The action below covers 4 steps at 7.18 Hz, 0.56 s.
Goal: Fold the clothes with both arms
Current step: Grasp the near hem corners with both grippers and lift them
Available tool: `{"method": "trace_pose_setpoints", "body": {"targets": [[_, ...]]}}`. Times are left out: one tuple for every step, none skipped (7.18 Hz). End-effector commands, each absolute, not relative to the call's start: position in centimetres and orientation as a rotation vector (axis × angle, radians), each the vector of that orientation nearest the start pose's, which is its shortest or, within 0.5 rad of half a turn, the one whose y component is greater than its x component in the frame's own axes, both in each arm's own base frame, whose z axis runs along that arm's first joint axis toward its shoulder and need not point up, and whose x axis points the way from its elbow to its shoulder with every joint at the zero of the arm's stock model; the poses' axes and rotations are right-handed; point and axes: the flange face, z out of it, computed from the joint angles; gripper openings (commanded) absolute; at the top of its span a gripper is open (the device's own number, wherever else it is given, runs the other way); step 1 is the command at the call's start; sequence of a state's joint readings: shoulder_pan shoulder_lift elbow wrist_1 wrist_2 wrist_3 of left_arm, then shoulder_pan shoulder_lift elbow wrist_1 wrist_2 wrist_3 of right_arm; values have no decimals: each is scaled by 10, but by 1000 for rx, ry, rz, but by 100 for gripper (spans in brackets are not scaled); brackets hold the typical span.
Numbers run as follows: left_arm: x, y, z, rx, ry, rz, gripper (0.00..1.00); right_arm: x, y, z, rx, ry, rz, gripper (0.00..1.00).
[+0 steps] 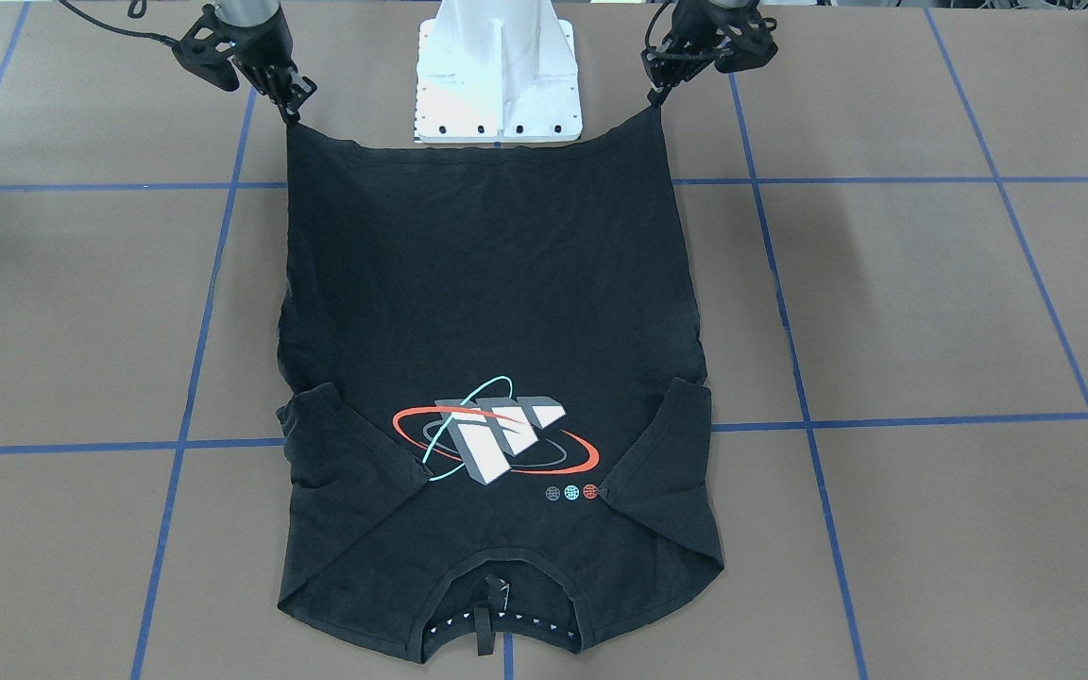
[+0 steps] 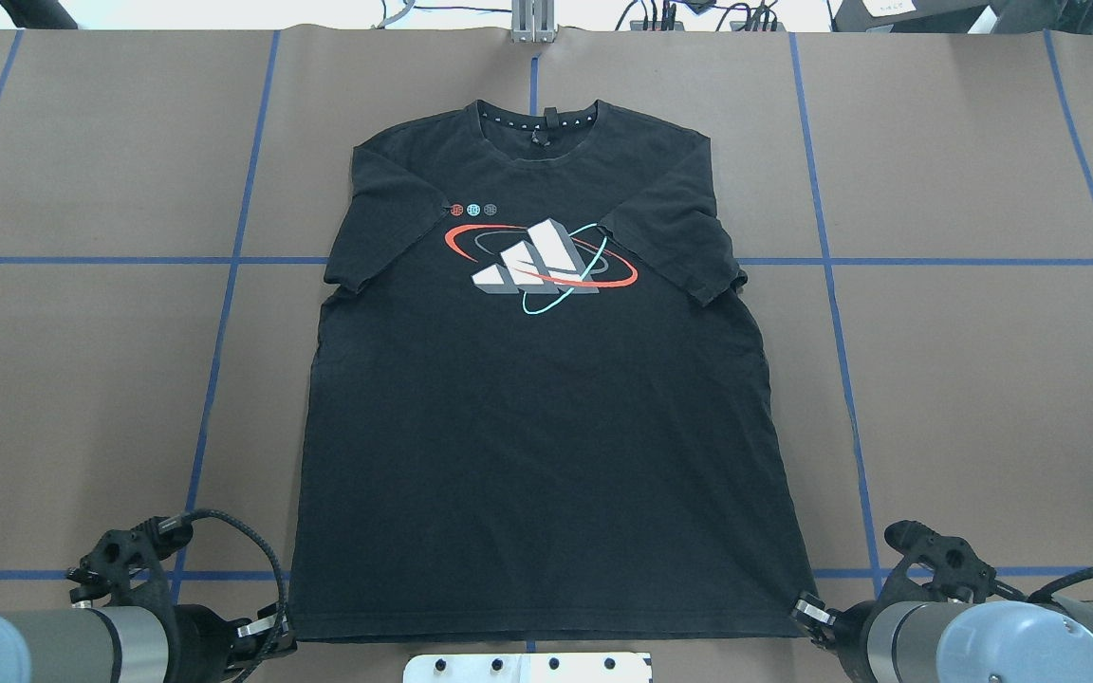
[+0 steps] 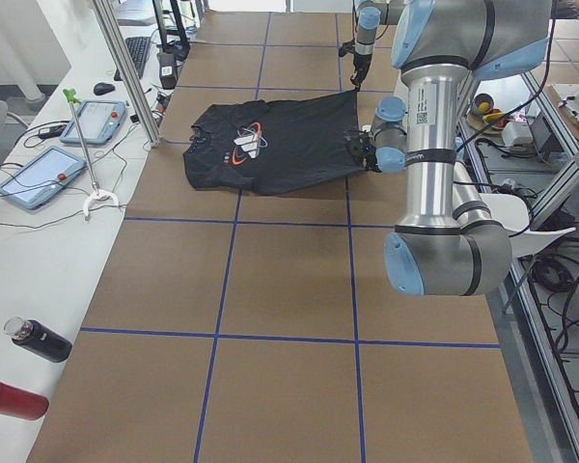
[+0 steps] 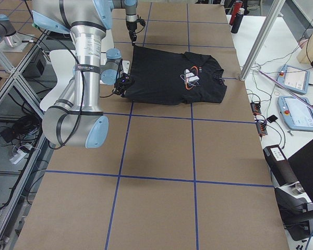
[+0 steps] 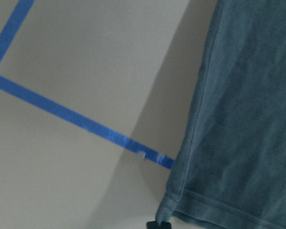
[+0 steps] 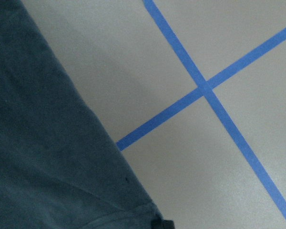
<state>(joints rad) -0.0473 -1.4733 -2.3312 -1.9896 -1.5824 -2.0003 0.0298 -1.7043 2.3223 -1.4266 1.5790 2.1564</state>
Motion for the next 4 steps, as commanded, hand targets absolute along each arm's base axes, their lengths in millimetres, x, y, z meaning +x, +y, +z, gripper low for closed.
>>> {"method": "trace_pose_setpoints", "body": {"targets": [[376,-157,285,-255,1104,-411,0,-393,-161,352,-212,-764,620,0],[364,-185,277,-220,1132,-357,0,-388,-183,351,-193,-773,670,0],[353,-217,274,-173,1152,-376,0,-387,-211,345,-170,-792,717,0],[348,-240,280,-137,1146,-427,0,-397,-251,335,-142,-799,706,0]]}}
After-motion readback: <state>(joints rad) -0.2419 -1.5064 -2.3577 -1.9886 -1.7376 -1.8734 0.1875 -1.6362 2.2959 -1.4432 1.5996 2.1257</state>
